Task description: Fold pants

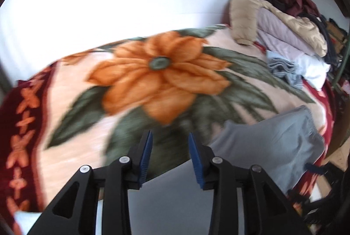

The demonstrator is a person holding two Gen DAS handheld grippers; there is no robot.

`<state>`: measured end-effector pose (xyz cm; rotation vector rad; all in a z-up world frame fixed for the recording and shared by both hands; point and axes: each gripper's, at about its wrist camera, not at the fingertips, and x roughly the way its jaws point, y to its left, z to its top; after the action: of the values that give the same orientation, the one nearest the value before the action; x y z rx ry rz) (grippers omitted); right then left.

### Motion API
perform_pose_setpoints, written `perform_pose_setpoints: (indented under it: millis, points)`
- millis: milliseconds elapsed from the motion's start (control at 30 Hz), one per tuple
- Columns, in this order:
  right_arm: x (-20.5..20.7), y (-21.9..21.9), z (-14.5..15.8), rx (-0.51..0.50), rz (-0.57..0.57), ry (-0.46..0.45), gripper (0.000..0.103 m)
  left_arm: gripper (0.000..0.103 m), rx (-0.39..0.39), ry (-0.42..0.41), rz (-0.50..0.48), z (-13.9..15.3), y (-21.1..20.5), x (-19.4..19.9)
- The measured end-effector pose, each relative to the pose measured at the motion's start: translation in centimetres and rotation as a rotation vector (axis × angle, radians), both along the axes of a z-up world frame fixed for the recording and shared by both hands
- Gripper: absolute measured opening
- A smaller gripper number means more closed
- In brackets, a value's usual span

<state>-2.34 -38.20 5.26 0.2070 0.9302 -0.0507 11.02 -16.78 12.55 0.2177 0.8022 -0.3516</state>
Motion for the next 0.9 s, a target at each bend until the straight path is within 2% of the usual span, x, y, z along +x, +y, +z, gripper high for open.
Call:
perform_pose_setpoints:
  millis: [167,367,500,633,733,800,900]
  points:
    - [-1.1,2.6,2.3,-0.021,0.042,-0.049,0.088,0.036,0.055,-0.039,0.121,2.9,6.7,-3.3]
    - [-1.5,5.9,4.0,-0.041,0.102,-0.093,0.088,0.037,0.087,-0.088,0.318,6.5,15.8,-7.2]
    - [-2.1,7.6,5.2,-0.065,0.124,-0.121,0.088,0.037,0.103,-0.129,0.431,10.2,22.0,-9.7]
    - [-2.7,8.8,6.1,-0.067,0.131,-0.144,0.088,0.038,0.171,-0.177,0.548,14.4,27.5,-12.1]
    - [-2.6,9.7,6.3,-0.069,0.145,-0.142,0.088,0.045,0.195,-0.169,0.647,16.7,31.8,-13.8]
    - [-2.4,10.3,6.2,-0.072,0.155,-0.136,0.088,0.051,0.196,-0.152,0.679,17.4,34.1,-14.7]
    - [-1.9,11.2,5.7,-0.09,0.164,-0.115,0.088,0.054,0.145,-0.072,0.655,15.8,36.1,-15.3]
